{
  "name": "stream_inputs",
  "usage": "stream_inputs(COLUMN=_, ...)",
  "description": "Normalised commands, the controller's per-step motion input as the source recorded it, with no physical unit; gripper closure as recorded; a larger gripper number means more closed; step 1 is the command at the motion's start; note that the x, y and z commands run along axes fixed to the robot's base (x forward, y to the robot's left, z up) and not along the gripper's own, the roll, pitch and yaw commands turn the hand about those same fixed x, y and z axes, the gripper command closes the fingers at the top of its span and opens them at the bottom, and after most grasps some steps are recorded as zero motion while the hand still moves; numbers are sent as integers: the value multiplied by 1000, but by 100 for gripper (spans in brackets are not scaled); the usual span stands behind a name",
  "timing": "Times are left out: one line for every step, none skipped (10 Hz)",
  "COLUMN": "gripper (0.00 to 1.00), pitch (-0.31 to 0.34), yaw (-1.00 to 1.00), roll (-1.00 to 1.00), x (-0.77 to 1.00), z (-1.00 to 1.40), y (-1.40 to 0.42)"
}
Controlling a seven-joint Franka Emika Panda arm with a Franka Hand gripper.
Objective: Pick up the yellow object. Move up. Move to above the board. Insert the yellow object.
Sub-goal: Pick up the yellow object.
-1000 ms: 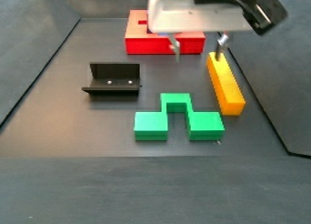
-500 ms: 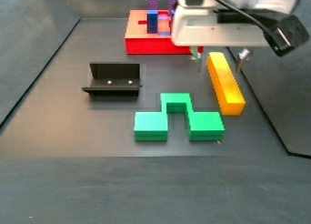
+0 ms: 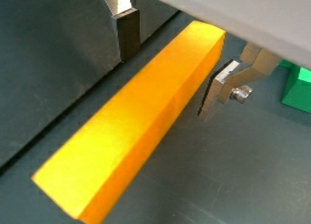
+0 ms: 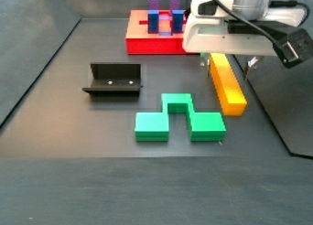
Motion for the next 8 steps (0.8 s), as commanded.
stream_inputs(gripper=0, pitch=-94, yaw=160, roll=-147, x=0, z=-171, y=0)
stream_inputs(gripper=0, pitch=-106, yaw=143, roll=-44, x=-9, z=-260, y=0)
stream_inputs(gripper=0, pitch=-101, yaw=269, roll=0, x=0, z=-326, y=-3)
stream_inputs(gripper=0, pitch=-111, yaw=320, roll=36, x=0, z=-323, y=-3)
stream_inputs(gripper=0, pitch=-107, yaw=331, roll=23, x=0, z=-269, y=-14)
stream_inputs(gripper=0, pitch=-101, yaw=326, roll=33, x=0, z=-186, y=-57)
stream_inputs(gripper=0, pitch=-56, yaw=0, roll=0, x=-117, z=0, y=-43)
stream_inputs(gripper=0, pitch=-50, yaw=0, roll=7, x=-111, z=0, y=-43)
